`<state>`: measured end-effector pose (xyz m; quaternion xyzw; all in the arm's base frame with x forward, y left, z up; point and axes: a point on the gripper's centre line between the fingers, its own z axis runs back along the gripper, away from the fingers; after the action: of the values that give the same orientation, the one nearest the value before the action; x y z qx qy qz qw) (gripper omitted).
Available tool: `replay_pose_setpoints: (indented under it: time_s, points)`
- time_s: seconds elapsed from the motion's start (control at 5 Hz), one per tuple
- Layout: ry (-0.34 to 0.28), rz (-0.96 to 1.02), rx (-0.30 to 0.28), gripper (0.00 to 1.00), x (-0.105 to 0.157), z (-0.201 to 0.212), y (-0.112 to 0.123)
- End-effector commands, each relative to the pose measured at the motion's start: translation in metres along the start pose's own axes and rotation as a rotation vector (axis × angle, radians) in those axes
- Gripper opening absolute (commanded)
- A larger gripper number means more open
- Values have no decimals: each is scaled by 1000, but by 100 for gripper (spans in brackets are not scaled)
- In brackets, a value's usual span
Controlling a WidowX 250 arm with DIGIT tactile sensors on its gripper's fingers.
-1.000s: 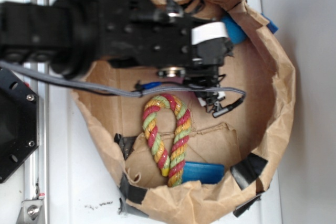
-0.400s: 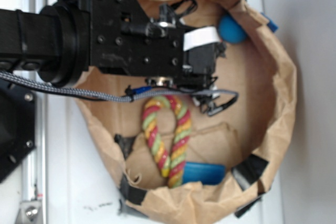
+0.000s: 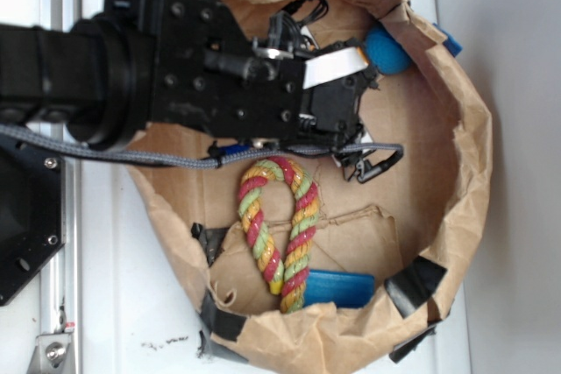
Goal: Grab the blue ball.
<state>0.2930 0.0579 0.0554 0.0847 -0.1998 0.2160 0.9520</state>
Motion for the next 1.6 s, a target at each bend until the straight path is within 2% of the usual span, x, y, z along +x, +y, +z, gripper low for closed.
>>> replay_pose_setpoints:
  time_s: [0.0,0.2,0.6,1.0,1.4]
  points:
    - [-63,17,-24,100,15,4,2]
    - [-28,27,-20,100,22,0,2]
    - [-16,60,1,100,30,-5,10]
    - [-56,85,44,100,28,-3,15]
    - [-127,139,28,100,38,-3,18]
